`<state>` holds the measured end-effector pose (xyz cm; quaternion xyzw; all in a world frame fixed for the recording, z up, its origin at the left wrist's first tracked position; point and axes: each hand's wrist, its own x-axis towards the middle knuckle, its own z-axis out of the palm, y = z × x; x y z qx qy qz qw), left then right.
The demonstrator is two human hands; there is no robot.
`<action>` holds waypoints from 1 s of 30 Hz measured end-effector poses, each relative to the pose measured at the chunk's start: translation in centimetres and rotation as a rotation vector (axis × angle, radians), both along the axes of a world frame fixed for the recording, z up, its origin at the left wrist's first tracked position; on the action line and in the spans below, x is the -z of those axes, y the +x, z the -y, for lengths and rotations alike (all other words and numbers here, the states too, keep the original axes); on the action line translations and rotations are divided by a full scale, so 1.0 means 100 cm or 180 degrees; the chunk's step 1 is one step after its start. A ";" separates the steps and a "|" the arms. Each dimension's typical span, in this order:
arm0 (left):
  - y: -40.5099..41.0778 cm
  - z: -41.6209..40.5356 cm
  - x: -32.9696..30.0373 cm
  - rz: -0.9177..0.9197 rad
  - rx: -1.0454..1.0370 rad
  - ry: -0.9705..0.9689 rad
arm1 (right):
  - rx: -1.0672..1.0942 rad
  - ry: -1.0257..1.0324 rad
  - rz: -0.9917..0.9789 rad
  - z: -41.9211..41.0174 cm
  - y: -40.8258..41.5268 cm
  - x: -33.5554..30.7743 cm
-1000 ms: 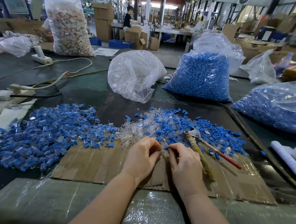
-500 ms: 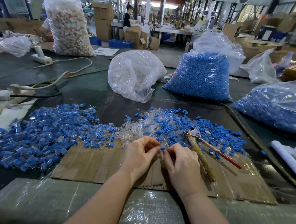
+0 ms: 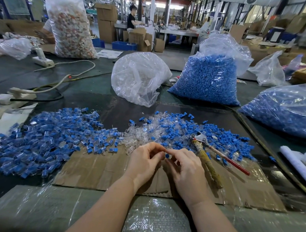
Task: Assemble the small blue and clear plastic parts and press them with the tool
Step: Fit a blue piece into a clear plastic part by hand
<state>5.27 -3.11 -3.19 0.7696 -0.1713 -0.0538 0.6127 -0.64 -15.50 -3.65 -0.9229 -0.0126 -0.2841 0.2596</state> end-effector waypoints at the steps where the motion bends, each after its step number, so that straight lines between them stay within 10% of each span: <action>1: 0.000 0.000 0.000 0.0005 0.0008 0.0001 | -0.0017 0.0001 -0.0001 0.000 0.000 0.000; 19: 0.002 0.000 0.002 0.0164 -0.0051 0.0129 | 0.0472 -0.0236 0.0469 0.006 -0.001 -0.014; 24: 0.001 -0.002 -0.001 0.0196 -0.0039 0.0211 | 0.2076 -0.0824 -0.1473 0.036 0.003 -0.033; 30: 0.002 -0.003 -0.003 0.0038 -0.0059 -0.0012 | 0.2017 -0.0853 -0.2424 0.054 0.008 -0.042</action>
